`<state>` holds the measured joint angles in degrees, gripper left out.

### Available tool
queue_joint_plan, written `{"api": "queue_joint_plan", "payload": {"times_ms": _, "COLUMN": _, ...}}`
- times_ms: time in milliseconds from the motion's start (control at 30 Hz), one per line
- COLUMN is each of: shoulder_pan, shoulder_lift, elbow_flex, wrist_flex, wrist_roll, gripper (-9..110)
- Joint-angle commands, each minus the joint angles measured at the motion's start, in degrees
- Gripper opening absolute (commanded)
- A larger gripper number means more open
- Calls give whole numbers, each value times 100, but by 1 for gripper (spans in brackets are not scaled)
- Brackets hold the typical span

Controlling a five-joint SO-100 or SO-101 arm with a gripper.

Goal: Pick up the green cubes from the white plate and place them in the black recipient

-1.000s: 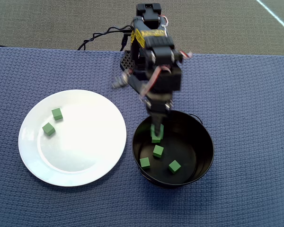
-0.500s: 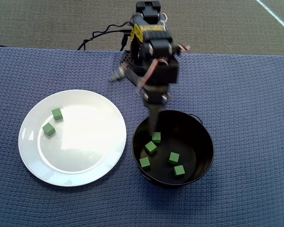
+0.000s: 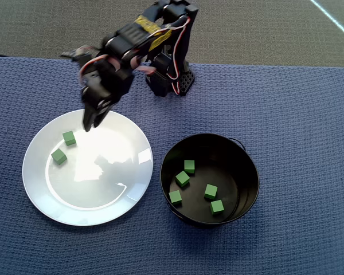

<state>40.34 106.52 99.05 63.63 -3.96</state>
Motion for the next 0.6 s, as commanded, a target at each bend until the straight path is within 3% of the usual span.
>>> {"api": "queue_joint_plan", "payload": {"times_ms": 0, "shoulder_pan": 360, "shoulder_lift": -1283, "elbow_flex": -668, "wrist_flex": -290, "wrist_roll": 53, "gripper": 0}}
{"api": "queue_joint_plan", "payload": {"times_ms": 200, "shoulder_pan": 352, "shoulder_lift": -2733, "elbow_flex": -1529, "wrist_flex": -176, "wrist_roll": -519, "gripper": 4}}
{"api": "queue_joint_plan", "payload": {"times_ms": 267, "shoulder_pan": 255, "shoulder_lift": -2927, "elbow_flex": -1687, "wrist_flex": 167, "wrist_roll": -1310, "gripper": 11}}
{"api": "queue_joint_plan", "payload": {"times_ms": 367, "shoulder_pan": 149, "shoulder_lift": -2804, "elbow_flex": -1450, "wrist_flex": 360, "wrist_roll": -3296, "gripper": 17}}
{"api": "queue_joint_plan", "payload": {"times_ms": 567, "shoulder_pan": 334, "shoulder_lift": -2558, "elbow_flex": -1354, "wrist_flex": 211, "wrist_roll": -5265, "gripper": 20}}
